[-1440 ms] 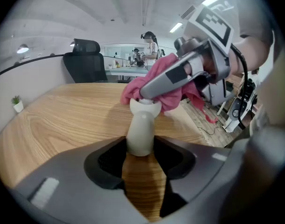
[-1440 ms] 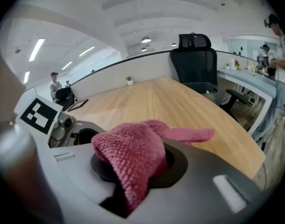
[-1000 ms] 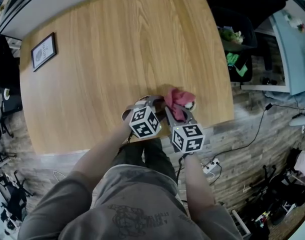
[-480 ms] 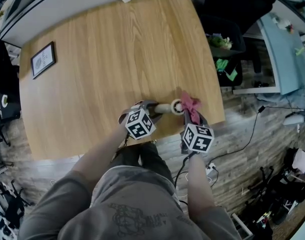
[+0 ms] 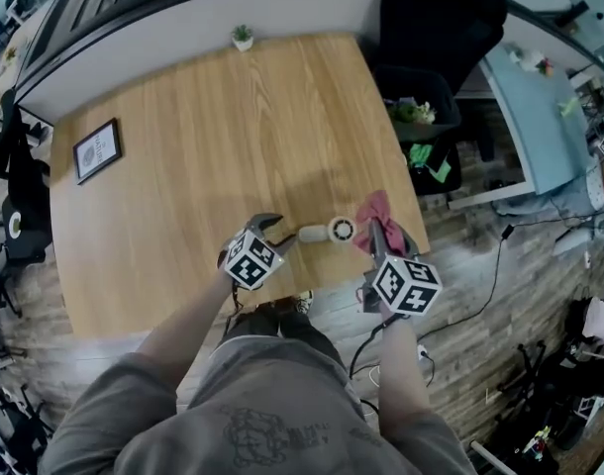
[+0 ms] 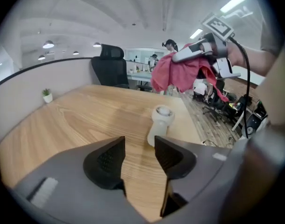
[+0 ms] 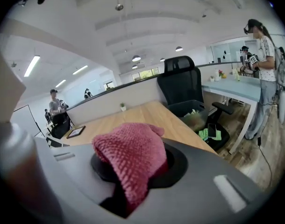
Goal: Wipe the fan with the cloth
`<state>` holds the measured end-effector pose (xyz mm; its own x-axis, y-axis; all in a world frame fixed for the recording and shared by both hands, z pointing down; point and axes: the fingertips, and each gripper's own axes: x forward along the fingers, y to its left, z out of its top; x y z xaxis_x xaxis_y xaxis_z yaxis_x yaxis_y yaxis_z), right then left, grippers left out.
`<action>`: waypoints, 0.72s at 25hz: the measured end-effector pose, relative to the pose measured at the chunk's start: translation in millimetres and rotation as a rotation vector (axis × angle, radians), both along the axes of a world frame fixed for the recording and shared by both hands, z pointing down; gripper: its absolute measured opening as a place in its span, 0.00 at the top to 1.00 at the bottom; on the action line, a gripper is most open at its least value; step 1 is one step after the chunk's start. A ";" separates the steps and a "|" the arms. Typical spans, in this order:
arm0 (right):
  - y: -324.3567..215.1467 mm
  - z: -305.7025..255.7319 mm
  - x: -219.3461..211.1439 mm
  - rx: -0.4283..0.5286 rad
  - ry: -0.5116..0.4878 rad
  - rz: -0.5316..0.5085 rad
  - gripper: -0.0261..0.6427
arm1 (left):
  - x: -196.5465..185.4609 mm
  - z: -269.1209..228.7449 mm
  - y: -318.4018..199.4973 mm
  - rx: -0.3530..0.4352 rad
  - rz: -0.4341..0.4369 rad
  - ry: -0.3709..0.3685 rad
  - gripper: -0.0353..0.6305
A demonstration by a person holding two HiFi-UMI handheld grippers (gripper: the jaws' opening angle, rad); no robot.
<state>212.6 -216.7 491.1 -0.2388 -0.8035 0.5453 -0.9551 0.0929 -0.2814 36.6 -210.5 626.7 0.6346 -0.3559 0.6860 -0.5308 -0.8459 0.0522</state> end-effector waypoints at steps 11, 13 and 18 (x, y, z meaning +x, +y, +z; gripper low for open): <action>-3.7 -165.4 -26.5 0.352 0.039 -0.114 0.83 | -30.5 -223.0 -55.6 0.395 -0.152 0.244 0.84; 0.6 -194.3 -33.4 0.415 0.045 -0.128 0.83 | -36.0 -259.1 -55.9 0.464 -0.149 0.259 0.87; 17.3 -258.9 -44.4 0.539 -0.007 -0.156 0.83 | -42.6 -324.3 -48.2 0.563 -0.125 0.248 0.89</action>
<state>168.1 -199.4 232.2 -0.3796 -0.9229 0.0650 -0.9167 0.3657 -0.1608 -6.0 -258.7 302.5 0.6812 -0.7014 0.2097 -0.6565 -0.7121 -0.2490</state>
